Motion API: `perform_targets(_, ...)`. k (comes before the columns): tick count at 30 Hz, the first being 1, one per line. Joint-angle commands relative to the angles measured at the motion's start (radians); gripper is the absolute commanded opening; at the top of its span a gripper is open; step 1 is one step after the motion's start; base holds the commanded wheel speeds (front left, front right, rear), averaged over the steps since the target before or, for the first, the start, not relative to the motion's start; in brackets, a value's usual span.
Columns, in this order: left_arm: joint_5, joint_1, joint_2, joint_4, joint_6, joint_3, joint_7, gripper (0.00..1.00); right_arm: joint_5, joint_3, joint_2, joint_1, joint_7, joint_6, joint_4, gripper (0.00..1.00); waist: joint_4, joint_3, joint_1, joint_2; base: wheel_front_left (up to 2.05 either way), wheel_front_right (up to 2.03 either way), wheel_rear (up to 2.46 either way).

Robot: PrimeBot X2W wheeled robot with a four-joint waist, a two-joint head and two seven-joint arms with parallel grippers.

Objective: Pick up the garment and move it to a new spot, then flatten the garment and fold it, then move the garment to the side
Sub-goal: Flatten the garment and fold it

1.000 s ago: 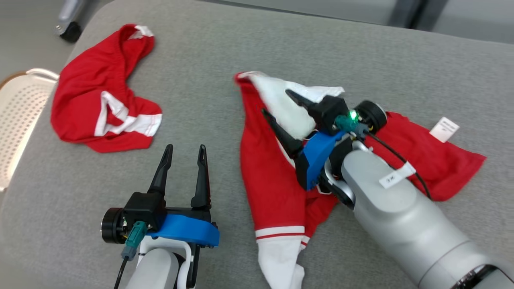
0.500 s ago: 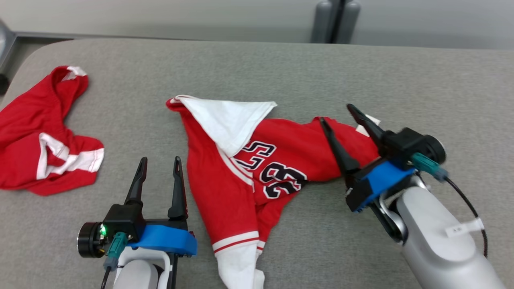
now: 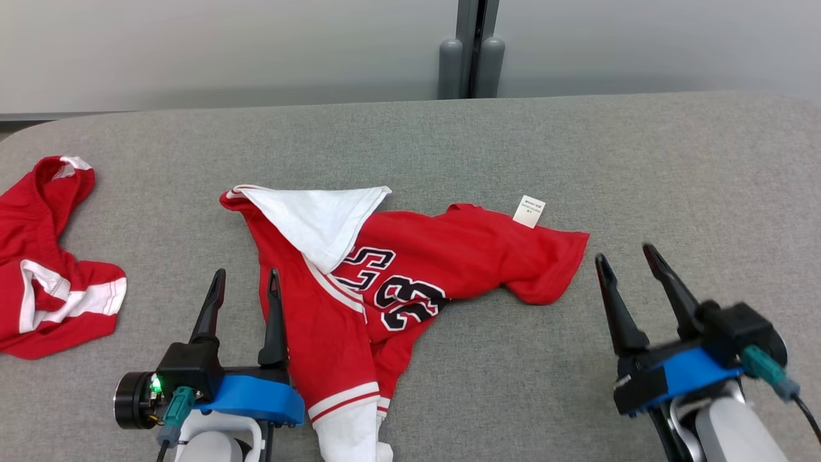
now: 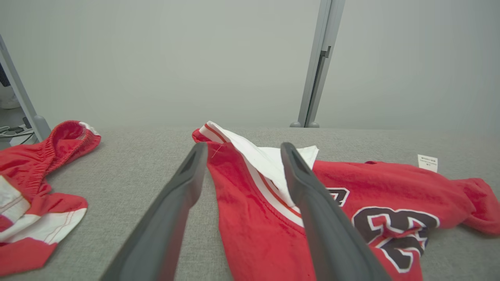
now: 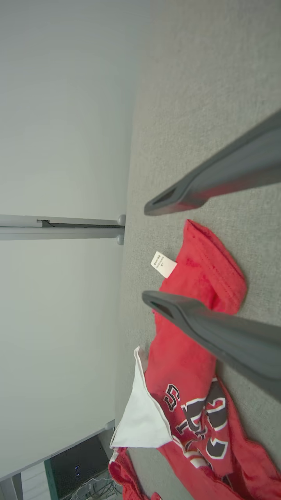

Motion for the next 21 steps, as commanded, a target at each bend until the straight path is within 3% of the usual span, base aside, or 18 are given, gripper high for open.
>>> perform_targets(1,0.007,0.008,0.000,0.000,-0.003,0.003,-0.003,1.00,-0.012,-0.018,0.009,0.040,-0.004,0.000,-0.013,1.00,0.000,-0.003,0.0001,0.0002,0.00,0.00,0.00)
perform_targets(9,0.007,0.022,0.000,-0.002,-0.007,0.007,-0.003,1.00,-0.039,-0.052,0.029,0.098,-0.004,0.000,-0.023,1.00,-0.003,-0.011,0.0001,0.0002,0.00,0.00,0.00)
perform_targets(21,0.001,-0.002,0.000,-0.012,0.004,-0.003,-0.003,1.00,-0.058,-0.055,-0.008,-0.019,-0.004,0.000,0.018,1.00,0.023,0.019,0.0001,0.0002,0.00,0.00,0.00)
